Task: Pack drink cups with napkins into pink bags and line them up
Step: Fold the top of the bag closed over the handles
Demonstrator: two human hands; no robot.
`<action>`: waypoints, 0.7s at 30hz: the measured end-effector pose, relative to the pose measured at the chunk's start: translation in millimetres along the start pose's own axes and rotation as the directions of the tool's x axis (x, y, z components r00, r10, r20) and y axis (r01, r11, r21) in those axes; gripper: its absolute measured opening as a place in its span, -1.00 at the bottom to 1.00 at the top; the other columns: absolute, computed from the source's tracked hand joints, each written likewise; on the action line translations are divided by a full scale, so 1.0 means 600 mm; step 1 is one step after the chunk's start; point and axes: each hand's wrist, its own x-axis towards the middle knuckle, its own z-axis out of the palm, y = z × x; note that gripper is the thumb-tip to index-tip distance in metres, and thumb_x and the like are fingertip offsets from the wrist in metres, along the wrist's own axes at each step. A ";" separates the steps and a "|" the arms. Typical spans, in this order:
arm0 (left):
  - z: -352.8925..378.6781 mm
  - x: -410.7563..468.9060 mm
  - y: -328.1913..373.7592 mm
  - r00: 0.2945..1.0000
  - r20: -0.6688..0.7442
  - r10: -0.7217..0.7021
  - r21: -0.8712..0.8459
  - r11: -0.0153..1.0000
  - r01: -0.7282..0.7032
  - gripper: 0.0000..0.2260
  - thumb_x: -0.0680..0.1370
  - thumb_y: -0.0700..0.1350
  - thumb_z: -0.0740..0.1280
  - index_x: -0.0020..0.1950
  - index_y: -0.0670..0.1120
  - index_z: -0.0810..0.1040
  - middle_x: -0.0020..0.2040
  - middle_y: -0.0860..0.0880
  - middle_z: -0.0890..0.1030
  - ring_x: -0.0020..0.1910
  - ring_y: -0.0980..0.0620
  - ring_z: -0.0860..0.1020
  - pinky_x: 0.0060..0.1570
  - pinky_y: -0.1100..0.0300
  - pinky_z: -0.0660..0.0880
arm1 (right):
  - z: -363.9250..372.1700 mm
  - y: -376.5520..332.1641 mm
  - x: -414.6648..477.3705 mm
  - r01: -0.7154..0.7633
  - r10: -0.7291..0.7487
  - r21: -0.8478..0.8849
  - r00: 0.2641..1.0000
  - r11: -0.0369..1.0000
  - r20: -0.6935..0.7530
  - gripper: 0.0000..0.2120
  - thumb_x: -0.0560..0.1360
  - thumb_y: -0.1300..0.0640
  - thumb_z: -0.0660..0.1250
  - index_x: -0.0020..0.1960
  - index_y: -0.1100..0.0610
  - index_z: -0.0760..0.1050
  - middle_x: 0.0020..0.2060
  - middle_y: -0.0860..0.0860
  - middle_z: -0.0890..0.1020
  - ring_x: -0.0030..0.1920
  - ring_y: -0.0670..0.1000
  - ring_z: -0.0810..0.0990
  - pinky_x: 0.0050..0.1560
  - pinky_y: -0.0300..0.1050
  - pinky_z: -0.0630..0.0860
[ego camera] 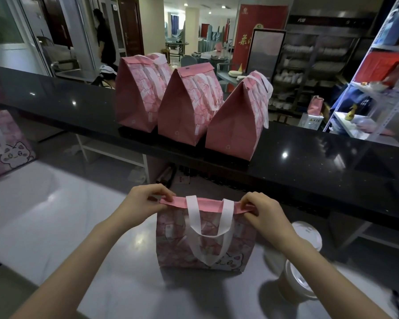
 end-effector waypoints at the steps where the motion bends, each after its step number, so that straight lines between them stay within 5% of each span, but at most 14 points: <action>1: -0.005 -0.001 -0.001 0.999 0.038 -0.001 -0.006 1.000 0.001 -0.75 0.44 -0.21 0.49 -0.14 0.18 0.63 -0.06 0.26 0.65 -0.01 0.30 0.57 -0.01 0.41 0.49 | -0.002 0.004 -0.001 0.000 0.000 0.009 1.000 1.000 0.001 -0.85 0.46 0.26 0.41 -0.03 0.05 0.56 -0.13 -0.13 0.55 -0.08 -0.11 0.52 -0.04 -0.24 0.49; 5: -0.016 -0.005 -0.003 0.996 0.088 0.012 -0.012 1.000 -0.011 -0.76 0.46 -0.20 0.47 -0.07 0.17 0.67 -0.05 0.34 0.64 0.04 0.31 0.56 0.02 0.40 0.50 | -0.014 0.017 0.001 0.021 -0.024 0.061 0.998 0.998 0.057 -0.77 0.45 0.32 0.37 0.02 0.04 0.60 -0.06 -0.14 0.62 -0.02 -0.17 0.56 0.01 -0.32 0.50; 10: 0.013 -0.008 -0.006 0.982 -0.160 0.100 0.043 0.995 -0.094 -0.66 0.40 -0.38 0.46 -0.14 0.11 0.67 -0.17 0.25 0.66 -0.08 0.28 0.59 -0.06 0.44 0.50 | -0.015 0.015 -0.006 0.105 -0.105 0.001 0.988 0.994 -0.110 -0.81 0.37 0.36 0.47 -0.10 0.12 0.63 -0.19 -0.03 0.65 -0.15 -0.06 0.61 -0.08 -0.15 0.58; 14: 0.020 -0.017 -0.013 0.979 -0.104 0.174 0.118 0.980 -0.162 -0.72 0.39 -0.34 0.47 -0.11 0.06 0.68 -0.12 0.26 0.63 -0.07 0.29 0.57 -0.05 0.45 0.47 | -0.023 0.021 -0.010 0.143 -0.143 -0.064 0.990 0.988 -0.003 -0.88 0.39 0.29 0.48 -0.09 0.15 0.64 -0.17 -0.02 0.64 -0.13 -0.03 0.59 -0.06 -0.04 0.58; 18: 0.010 -0.014 -0.001 0.983 -0.048 0.177 0.149 0.974 -0.168 -0.86 0.41 -0.10 0.51 -0.11 0.13 0.63 -0.12 0.25 0.61 -0.07 0.26 0.57 -0.08 0.39 0.51 | -0.042 0.016 -0.002 0.108 -0.103 -0.060 0.991 0.992 0.081 -0.85 0.42 0.05 0.49 -0.05 0.07 0.67 -0.13 -0.11 0.65 -0.09 -0.10 0.58 0.01 -0.16 0.55; 21: 0.024 -0.005 0.013 0.985 -0.071 0.159 0.147 0.978 -0.148 -0.75 0.41 -0.18 0.51 -0.10 0.11 0.52 -0.15 0.21 0.57 -0.10 0.27 0.54 -0.14 0.40 0.49 | -0.042 0.001 0.017 0.074 -0.066 -0.054 0.988 0.996 0.137 -0.81 0.42 0.13 0.48 0.03 0.02 0.61 -0.10 -0.16 0.63 -0.05 -0.16 0.57 0.12 -0.31 0.47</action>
